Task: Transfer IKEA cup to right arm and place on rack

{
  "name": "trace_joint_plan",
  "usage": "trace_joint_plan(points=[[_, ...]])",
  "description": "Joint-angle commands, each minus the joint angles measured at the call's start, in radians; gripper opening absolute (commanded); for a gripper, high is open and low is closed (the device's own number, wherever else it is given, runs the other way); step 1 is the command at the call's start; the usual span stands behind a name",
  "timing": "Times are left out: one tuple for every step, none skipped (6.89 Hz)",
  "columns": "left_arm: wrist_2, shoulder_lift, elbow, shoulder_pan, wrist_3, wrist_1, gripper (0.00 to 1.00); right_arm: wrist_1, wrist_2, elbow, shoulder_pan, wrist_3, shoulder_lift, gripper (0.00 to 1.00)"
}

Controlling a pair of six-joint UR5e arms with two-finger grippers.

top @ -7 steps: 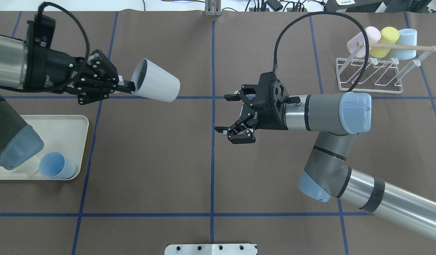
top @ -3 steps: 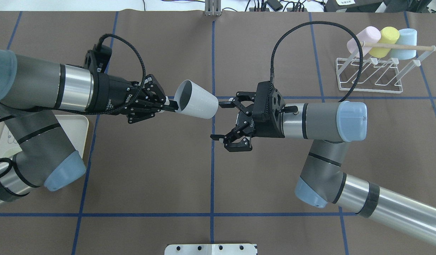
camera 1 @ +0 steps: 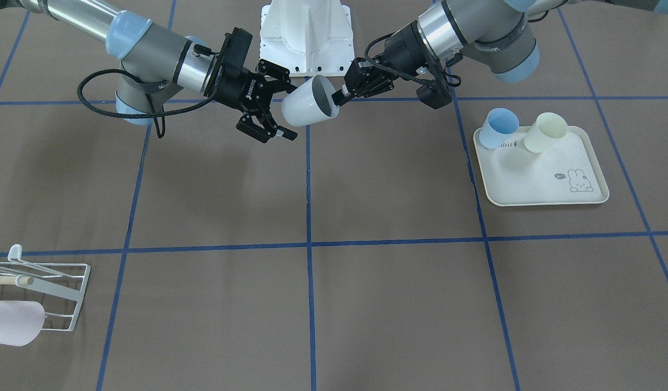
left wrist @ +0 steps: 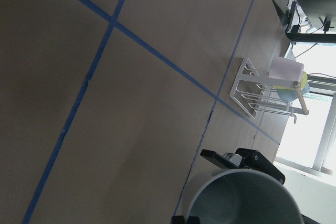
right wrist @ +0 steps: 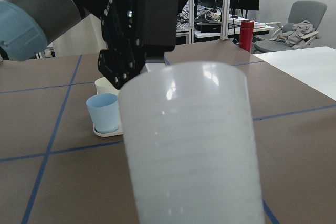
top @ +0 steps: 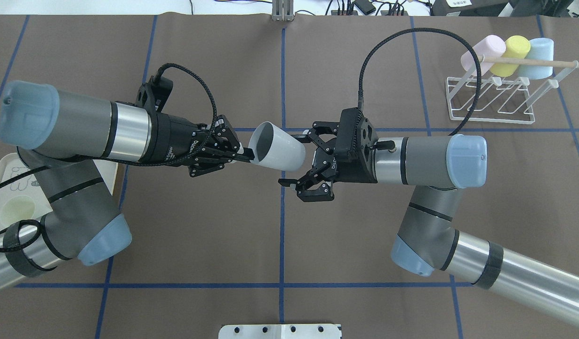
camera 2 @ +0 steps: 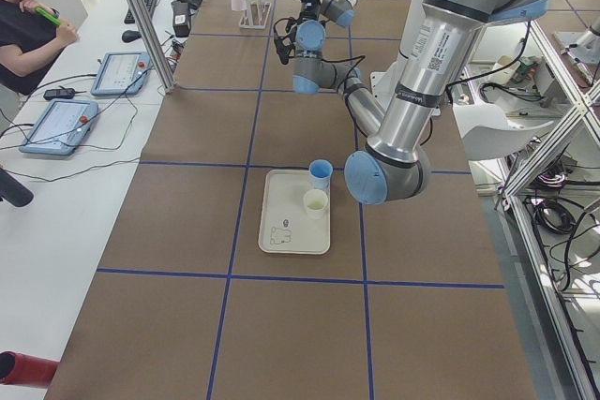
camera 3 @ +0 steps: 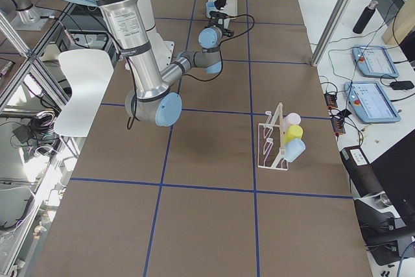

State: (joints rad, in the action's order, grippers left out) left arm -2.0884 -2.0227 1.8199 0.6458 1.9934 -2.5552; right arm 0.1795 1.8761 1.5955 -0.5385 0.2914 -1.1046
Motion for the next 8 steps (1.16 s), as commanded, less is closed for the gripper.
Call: trace_joint_plan(points=[[0.004,-0.002,-0.005,-0.012,-0.004,0.001,0.0,0.0,0.0,0.001,0.0,0.0,0.0,0.98],[0.004,-0.002,-0.005,-0.012,-0.005,0.001,0.0,0.0,0.002,0.0,0.0,0.0,-0.001,0.87],[0.004,-0.002,-0.005,-0.012,-0.005,0.001,0.0,0.0,0.003,0.003,0.002,-0.003,-0.003,0.66],[0.004,-0.002,-0.005,-0.012,-0.008,0.001,0.0,0.0,0.003,0.006,0.002,-0.005,-0.003,0.52],[0.004,-0.001,-0.005,-0.012,-0.01,0.001,0.0,0.0,0.002,0.007,0.002,-0.005,-0.004,0.49],[0.004,-0.001,-0.004,-0.011,-0.011,0.001,0.11,0.0,0.002,0.007,0.002,-0.005,-0.004,0.48],[0.004,-0.001,-0.001,-0.011,-0.011,0.001,0.75,0.001,0.002,0.006,0.002,-0.006,-0.004,0.47],[0.007,-0.001,0.009,0.0,-0.018,0.001,1.0,0.0,0.002,0.006,0.0,-0.006,-0.008,0.47]])
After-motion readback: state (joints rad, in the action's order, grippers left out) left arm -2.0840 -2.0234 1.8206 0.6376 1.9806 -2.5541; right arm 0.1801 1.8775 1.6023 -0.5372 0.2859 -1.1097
